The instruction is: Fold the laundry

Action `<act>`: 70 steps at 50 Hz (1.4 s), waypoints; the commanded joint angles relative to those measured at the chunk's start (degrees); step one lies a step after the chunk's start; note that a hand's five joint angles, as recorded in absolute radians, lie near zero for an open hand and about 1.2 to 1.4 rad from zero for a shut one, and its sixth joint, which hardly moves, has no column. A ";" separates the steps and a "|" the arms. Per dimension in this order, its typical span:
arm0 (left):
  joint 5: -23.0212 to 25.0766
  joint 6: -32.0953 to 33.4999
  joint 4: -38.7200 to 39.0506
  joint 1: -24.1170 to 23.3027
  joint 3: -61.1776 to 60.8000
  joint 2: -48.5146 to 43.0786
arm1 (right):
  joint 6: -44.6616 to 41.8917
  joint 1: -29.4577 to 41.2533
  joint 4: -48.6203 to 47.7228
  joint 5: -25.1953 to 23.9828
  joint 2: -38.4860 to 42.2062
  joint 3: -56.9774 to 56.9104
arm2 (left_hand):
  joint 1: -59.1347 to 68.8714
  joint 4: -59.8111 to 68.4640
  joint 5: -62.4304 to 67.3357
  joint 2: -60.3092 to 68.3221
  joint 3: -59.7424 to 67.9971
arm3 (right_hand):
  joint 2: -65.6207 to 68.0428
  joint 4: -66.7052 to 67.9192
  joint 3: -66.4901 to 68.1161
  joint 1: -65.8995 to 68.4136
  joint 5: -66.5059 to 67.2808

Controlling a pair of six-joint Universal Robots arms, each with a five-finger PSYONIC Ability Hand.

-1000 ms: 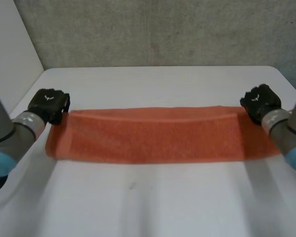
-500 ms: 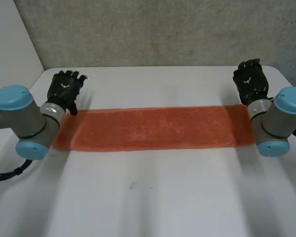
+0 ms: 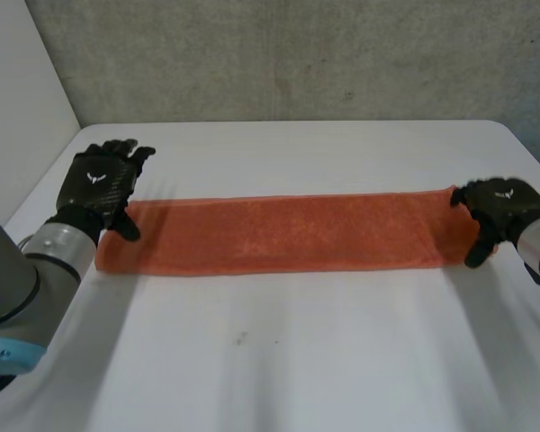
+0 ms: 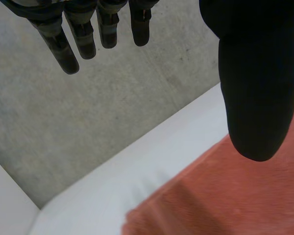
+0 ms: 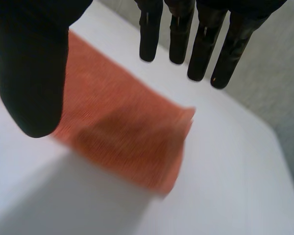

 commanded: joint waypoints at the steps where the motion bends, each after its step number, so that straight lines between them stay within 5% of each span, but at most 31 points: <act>1: -0.12 -5.29 0.55 0.37 -2.36 0.42 | -1.68 -2.93 -4.68 -1.19 4.03 1.48 | -0.28 0.28 -1.79 0.47 0.28 | 17.25 17.43 17.26 20.63 17.70; 22: -0.03 -5.29 0.64 0.63 -3.68 0.24 | -5.46 -6.10 -12.85 -5.77 12.82 -0.63 | -0.28 0.28 -1.79 0.47 0.28 | 26.84 27.02 26.85 30.22 27.29; 27: -0.12 -5.29 0.64 0.55 -3.68 0.16 | -7.13 -6.10 -13.11 -5.24 14.23 -1.68 | -0.28 0.28 -1.79 0.47 0.28 | 56.55 56.73 56.56 59.93 57.00; 30: -0.12 -5.29 0.64 0.55 -3.68 0.07 | -7.92 -6.27 -14.52 -2.43 14.49 -3.00 | -0.28 0.28 -1.79 0.47 0.28 | 56.55 56.73 56.56 59.94 57.00; 34: -0.12 -5.38 0.55 0.72 -4.03 0.07 | -11.16 -7.76 -15.83 13.95 14.32 -5.72 | -0.28 0.28 -1.79 0.47 0.28 | 56.55 56.73 56.56 59.94 57.00; 35: -0.12 -5.29 0.64 0.63 -4.03 0.07 | -11.17 -7.77 -15.84 14.01 14.32 -5.73 | -0.28 0.28 -1.79 0.47 0.28 | 56.55 56.73 56.56 59.94 57.00; 37: -0.12 -5.29 0.55 0.63 -4.12 0.07 | -19.12 -9.51 -19.16 22.15 14.23 -6.87 | -0.28 0.28 -1.79 0.47 0.28 | 56.55 56.73 56.56 59.94 57.00; 39: -0.12 -5.38 0.55 0.55 -4.12 0.16 | -24.13 -10.92 -21.53 22.97 13.62 -6.52 | -0.28 0.28 -1.79 0.47 0.28 | 56.55 56.73 56.56 59.94 57.00; 46: -0.21 -5.38 0.55 0.55 -4.30 0.16 | -30.07 -12.07 -25.42 21.22 11.42 -5.73 | -0.28 0.28 -1.79 0.47 0.28 | 56.55 56.73 56.56 59.94 57.00; 58: -0.29 -5.47 0.55 0.98 -4.30 0.24 | -15.84 7.95 -24.10 16.82 5.88 -8.45 | -0.28 0.28 -1.79 0.47 0.28 | 56.55 56.73 56.56 59.94 57.00; 59: -0.29 -5.47 0.47 0.98 -4.30 0.24 | -14.35 8.75 -23.75 16.74 5.62 -7.93 | -0.28 0.28 -1.79 0.47 0.28 | 32.96 33.14 32.97 36.35 33.41; 60: -0.29 -5.47 0.55 0.98 -4.47 0.24 | -14.34 8.76 -23.75 16.73 5.61 -7.92 | -0.28 0.28 -1.79 0.47 0.28 | 32.73 32.91 32.74 36.11 33.18; 62: -0.29 -5.47 0.55 0.98 -4.47 0.24 | -9.97 8.67 -22.61 16.04 5.61 -6.96 | -0.28 0.28 -1.79 0.47 0.28 | 4.55 4.73 4.56 7.94 5.00; 68: -0.21 -5.47 0.46 0.81 -4.47 0.33 | -3.62 6.74 -19.62 11.64 5.53 -5.02 | -0.28 0.28 -1.79 0.47 0.28 | 4.97 5.15 4.98 8.35 5.42; 70: -0.21 -5.47 0.46 0.72 -4.47 0.33 | -3.17 0.27 -16.65 5.95 5.53 -3.19 | -0.28 0.28 -1.79 0.47 0.28 | 6.64 6.82 6.65 10.03 7.09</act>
